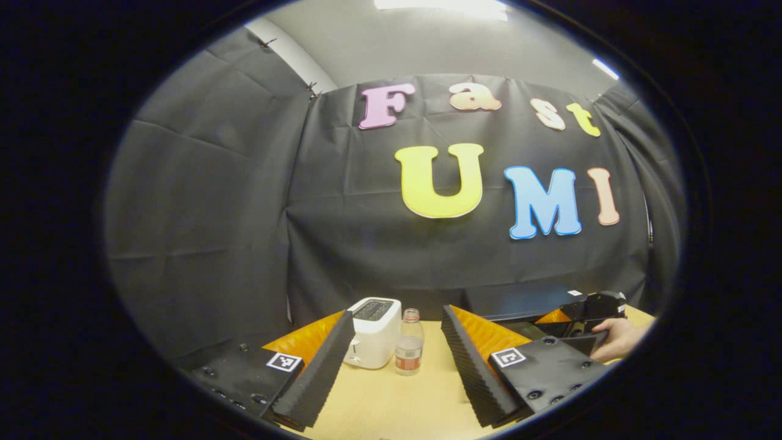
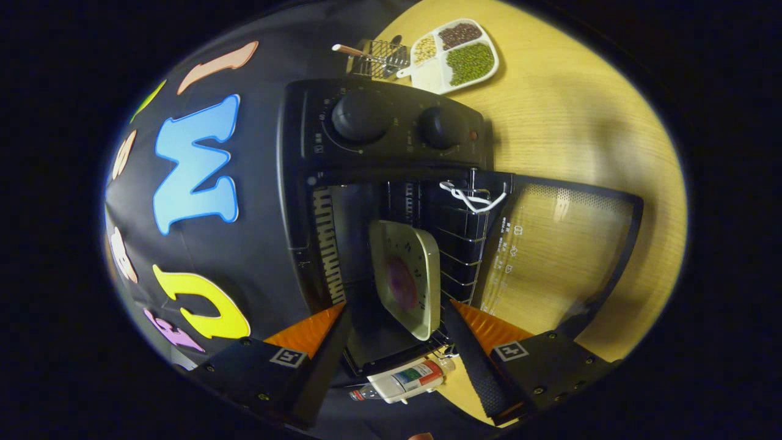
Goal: Open the electric oven with the left hand, put the food in, and close the electric oven.
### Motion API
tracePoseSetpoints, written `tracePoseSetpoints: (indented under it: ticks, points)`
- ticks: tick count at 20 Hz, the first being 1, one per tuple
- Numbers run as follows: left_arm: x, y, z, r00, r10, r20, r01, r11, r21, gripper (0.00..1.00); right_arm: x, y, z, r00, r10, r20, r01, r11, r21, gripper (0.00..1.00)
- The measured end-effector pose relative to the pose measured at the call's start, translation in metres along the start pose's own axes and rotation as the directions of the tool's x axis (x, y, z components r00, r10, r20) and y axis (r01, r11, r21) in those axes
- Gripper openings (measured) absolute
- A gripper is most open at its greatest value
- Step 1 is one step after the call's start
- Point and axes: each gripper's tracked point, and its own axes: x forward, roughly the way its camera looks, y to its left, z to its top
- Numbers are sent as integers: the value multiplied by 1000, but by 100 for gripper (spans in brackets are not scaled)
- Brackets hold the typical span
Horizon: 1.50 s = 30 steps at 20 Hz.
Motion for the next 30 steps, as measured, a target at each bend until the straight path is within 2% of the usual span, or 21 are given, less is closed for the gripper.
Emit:
tracePoseSetpoints:
  ticks: [3,6,9,11,12,13,15,18,20,22,24,27,30]
  points:
    - [-3,-21,-2,999,-39,-8,39,999,-16,100,-24,-3,-4,998,1,-60,-5,997,-73,97]
    - [-9,-46,-4,997,-75,-6,75,997,-31,100,-53,-3,-2,997,9,-82,-26,977,-213,97]
    - [-15,-71,-16,993,-109,-42,107,993,-47,100,-87,1,5,995,47,-89,-76,929,-362,97]
    - [-22,-90,-23,987,-144,-65,140,988,-69,100,-111,0,9,993,65,-97,-103,881,-461,97]
    - [-26,-98,-25,985,-158,-72,153,986,-74,91,-123,-2,13,993,71,-97,-111,847,-520,97]
    - [-30,-106,-29,982,-169,-81,163,984,-77,100,-135,-4,16,992,74,-98,-117,809,-577,97]
    - [-36,-121,-37,977,-187,-102,180,980,-81,97,-156,-8,22,992,86,-96,-128,735,-666,97]
    - [-44,-147,-52,964,-226,-137,214,972,-96,100,-189,-13,37,990,119,-70,-129,609,-783,97]
    - [-48,-161,-64,957,-240,-165,225,968,-108,97,-208,-13,49,989,137,-55,-120,526,-842,97]
    - [-50,-176,-79,946,-259,-194,238,963,-125,97,-228,-14,65,988,151,-28,-95,454,-886,97]
    - [-50,-190,-97,934,-273,-230,250,960,-127,99,-244,-12,77,985,170,-7,-75,398,-914,97]
    - [-48,-207,-126,914,-289,-285,266,957,-118,100,-266,-14,100,980,190,57,-4,306,-952,97]
    - [-44,-222,-158,888,-297,-350,272,955,-120,97,-285,-10,122,966,217,137,99,180,-979,97]
